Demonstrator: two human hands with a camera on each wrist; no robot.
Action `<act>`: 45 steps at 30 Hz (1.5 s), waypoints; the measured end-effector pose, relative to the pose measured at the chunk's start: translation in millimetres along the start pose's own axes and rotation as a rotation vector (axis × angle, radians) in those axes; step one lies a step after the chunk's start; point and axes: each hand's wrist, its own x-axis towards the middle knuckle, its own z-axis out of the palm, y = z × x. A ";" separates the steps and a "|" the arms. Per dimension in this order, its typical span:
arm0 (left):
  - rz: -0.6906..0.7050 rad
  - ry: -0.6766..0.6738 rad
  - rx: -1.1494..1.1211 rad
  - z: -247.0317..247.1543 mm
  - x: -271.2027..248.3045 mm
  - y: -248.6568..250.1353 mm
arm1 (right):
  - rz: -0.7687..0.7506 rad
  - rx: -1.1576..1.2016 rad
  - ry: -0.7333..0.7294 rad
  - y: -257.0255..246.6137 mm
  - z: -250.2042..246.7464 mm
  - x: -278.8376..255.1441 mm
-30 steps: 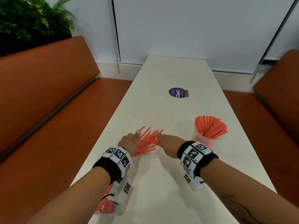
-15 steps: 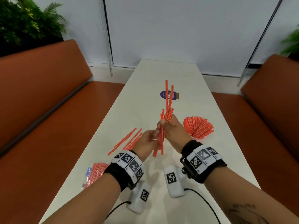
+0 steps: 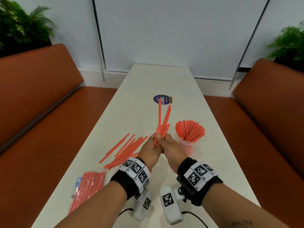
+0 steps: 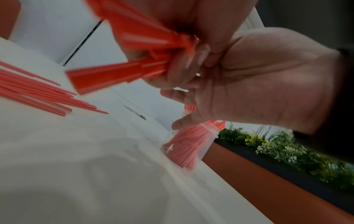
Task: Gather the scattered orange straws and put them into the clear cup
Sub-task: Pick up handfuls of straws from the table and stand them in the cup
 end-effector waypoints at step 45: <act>-0.253 -0.029 -0.500 -8.9 -1.2 5.3 | -0.073 -0.196 -0.118 -28.8 -9.0 7.9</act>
